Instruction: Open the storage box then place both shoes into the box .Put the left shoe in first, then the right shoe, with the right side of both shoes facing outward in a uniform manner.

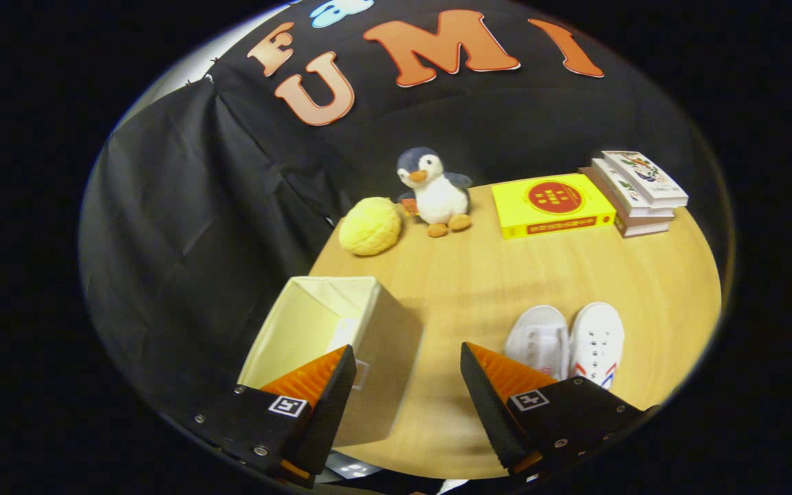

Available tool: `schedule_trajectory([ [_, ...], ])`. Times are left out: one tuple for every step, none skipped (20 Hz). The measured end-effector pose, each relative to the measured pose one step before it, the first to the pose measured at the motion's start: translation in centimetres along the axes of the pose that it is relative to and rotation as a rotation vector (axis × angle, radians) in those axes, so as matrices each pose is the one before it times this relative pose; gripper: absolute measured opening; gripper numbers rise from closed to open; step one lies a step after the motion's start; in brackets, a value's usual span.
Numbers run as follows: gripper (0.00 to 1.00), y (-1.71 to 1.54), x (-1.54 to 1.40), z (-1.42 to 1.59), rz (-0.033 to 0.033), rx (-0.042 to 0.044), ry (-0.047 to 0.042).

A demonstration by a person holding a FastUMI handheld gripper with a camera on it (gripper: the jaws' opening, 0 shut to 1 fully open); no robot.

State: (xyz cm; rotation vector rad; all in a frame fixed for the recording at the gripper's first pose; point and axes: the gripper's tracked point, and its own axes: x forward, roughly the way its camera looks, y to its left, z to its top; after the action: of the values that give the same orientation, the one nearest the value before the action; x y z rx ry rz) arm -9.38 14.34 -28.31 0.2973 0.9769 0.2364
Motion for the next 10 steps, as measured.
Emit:
schedule_trajectory([
  [0.91, -1.602, -0.364, -0.733, -0.02847, -0.00632, 0.00852],
  [0.91, -1.502, -0.420, -0.782, -0.02941, -0.00702, 0.00918],
  [0.92, -1.507, -0.116, -0.740, -0.02741, -0.01007, 0.00643],
  [0.91, -1.193, 0.076, -0.677, -0.01869, -0.01254, 0.01029],
  [0.88, -1.117, 0.367, -0.780, -0.01943, -0.01494, 0.01648],
  [0.87, -0.956, 0.102, -0.831, -0.01691, -0.01131, 0.01474],
  [0.84, -0.906, 0.138, -0.529, -0.01750, -0.00650, 0.01163],
  [0.83, -0.776, 0.282, -0.538, -0.01281, -0.00327, 0.00360],
  [0.82, -0.634, 0.227, -0.408, -0.01112, -0.00525, 0.00440],
  [0.82, -0.458, 0.451, -0.450, -0.00319, -0.00702, 0.00295],
])
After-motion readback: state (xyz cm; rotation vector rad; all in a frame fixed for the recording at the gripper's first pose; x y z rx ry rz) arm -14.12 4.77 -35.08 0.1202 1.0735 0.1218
